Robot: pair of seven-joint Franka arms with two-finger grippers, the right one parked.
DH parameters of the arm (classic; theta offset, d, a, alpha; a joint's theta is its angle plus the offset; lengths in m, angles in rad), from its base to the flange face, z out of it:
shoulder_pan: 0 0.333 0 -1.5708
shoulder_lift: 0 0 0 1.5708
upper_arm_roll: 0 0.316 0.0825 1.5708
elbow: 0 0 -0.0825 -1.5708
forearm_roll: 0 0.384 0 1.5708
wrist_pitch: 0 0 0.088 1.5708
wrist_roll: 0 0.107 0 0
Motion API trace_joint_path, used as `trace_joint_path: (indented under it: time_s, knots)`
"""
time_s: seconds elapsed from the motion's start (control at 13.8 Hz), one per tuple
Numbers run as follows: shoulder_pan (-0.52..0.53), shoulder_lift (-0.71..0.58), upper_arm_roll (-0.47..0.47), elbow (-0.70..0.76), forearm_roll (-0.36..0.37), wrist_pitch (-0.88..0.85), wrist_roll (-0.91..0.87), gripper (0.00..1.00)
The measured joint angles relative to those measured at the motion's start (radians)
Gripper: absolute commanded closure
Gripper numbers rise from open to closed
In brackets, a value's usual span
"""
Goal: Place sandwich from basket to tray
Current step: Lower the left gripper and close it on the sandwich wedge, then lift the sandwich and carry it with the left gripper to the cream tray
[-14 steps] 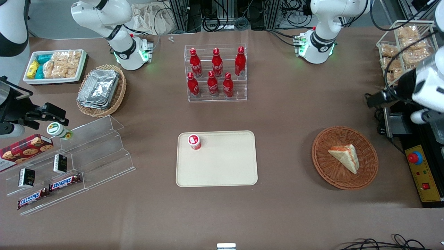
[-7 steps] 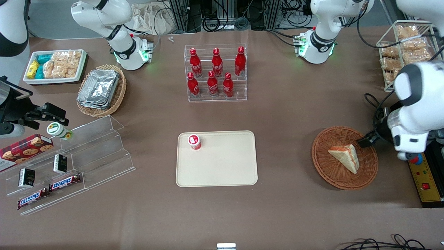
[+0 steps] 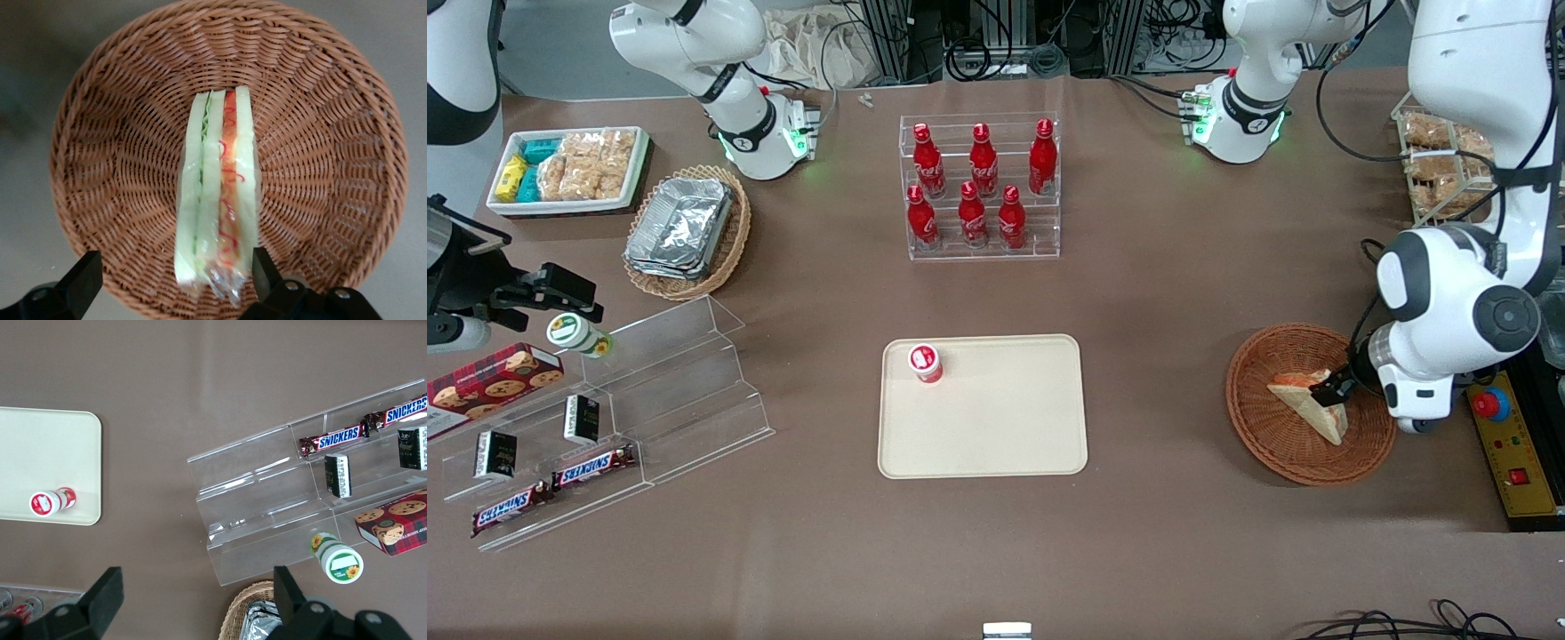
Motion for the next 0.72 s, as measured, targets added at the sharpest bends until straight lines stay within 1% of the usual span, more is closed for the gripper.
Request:
trace_joint_path:
  time_s: [0.07,0.14,0.22,0.29,0.36,0.58,0.72]
  knots:
    - [0.000,0.011,0.000,-0.003,0.000,0.022,-0.001,0.13]
    - [0.000,0.020,0.000,-0.009,-0.001,0.048,-0.002,0.48]
    - [0.000,0.027,0.000,-0.020,-0.001,0.073,-0.003,0.76]
    - [0.000,0.031,0.000,-0.032,-0.001,0.091,-0.003,0.92]
    - [0.000,0.034,0.000,-0.038,-0.002,0.098,-0.003,1.00]
    - [-0.001,0.030,0.000,-0.039,-0.002,0.103,-0.004,1.00]
    - [-0.001,-0.001,0.000,-0.030,-0.002,0.080,-0.002,1.00]
